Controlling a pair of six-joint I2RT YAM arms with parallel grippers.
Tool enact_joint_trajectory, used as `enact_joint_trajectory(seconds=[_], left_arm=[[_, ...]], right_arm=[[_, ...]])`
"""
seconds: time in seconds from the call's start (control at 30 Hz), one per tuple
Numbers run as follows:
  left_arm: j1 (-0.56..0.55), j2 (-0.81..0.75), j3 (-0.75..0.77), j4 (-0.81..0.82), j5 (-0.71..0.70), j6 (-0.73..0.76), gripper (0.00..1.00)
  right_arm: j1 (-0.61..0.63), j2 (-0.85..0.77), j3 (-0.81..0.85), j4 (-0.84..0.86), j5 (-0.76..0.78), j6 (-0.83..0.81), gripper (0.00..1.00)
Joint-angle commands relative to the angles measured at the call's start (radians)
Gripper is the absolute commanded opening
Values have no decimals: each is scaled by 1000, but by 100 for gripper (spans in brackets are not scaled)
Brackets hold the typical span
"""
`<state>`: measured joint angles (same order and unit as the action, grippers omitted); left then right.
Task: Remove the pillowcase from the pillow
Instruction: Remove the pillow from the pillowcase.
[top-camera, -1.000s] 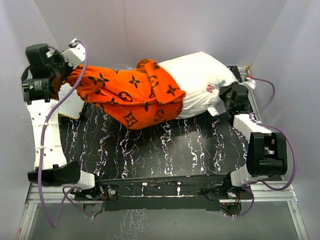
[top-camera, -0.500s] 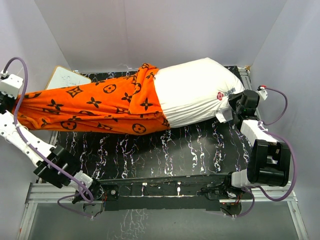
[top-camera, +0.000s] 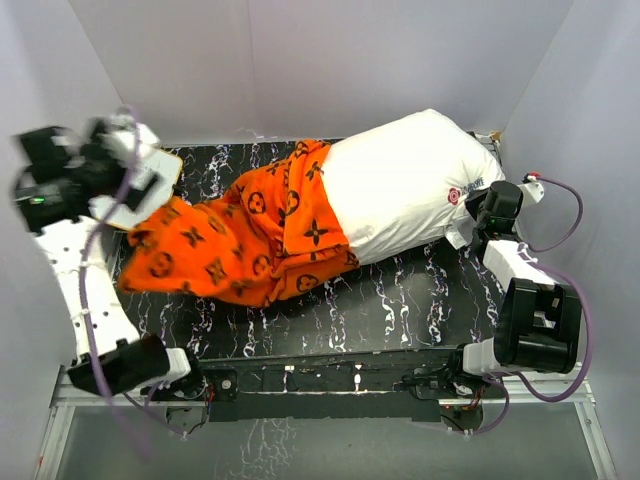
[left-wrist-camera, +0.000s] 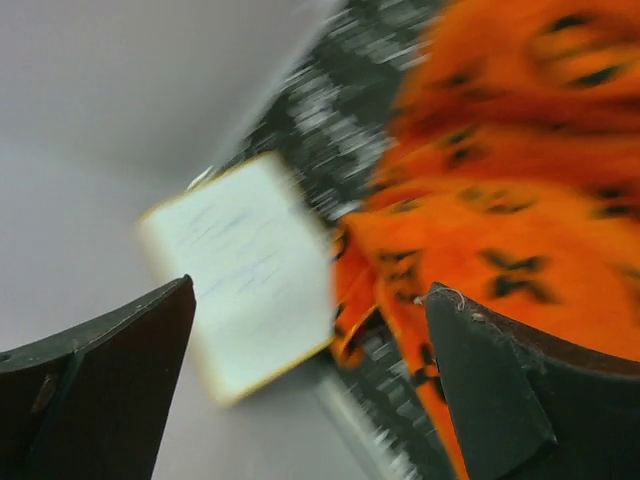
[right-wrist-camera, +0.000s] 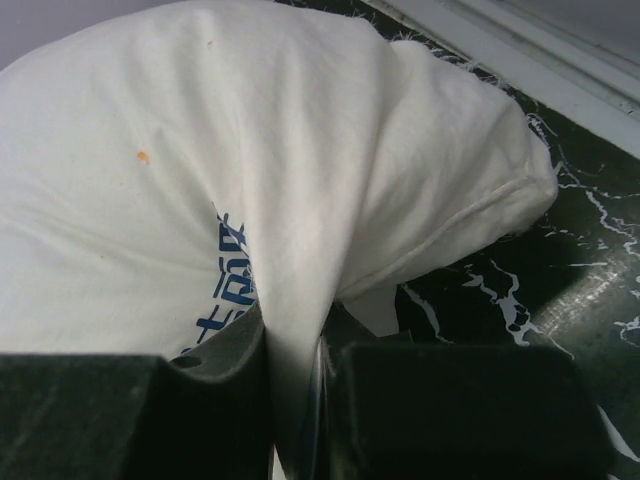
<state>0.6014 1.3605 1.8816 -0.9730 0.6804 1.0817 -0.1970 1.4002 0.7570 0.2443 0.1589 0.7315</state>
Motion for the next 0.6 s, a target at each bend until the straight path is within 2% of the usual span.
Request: enact_joint_trajectory(seconds=[0.0, 0.07, 0.13, 0.27, 0.37, 0.57], left_arm=[[-463, -98, -226, -45, -128, -173, 97], [-617, -62, -294, -78, -202, -205, 97], [-738, -52, -384, -20, -258, -286, 97], [-964, -58, -583, 72, -383, -333, 97], [-1037, -63, -691, 175, -420, -412, 97], [-1131, -13, -760, 261, -370, -593, 97]], right_arm=[[-36, -33, -29, 21, 143, -49, 8], [-33, -48, -46, 30, 135, -49, 8], [-29, -55, -51, 29, 127, -54, 8], [-29, -59, -51, 22, 130, -64, 8], [-27, -67, -47, 24, 125, -70, 8], [-27, -77, -34, 9, 126, -90, 8]])
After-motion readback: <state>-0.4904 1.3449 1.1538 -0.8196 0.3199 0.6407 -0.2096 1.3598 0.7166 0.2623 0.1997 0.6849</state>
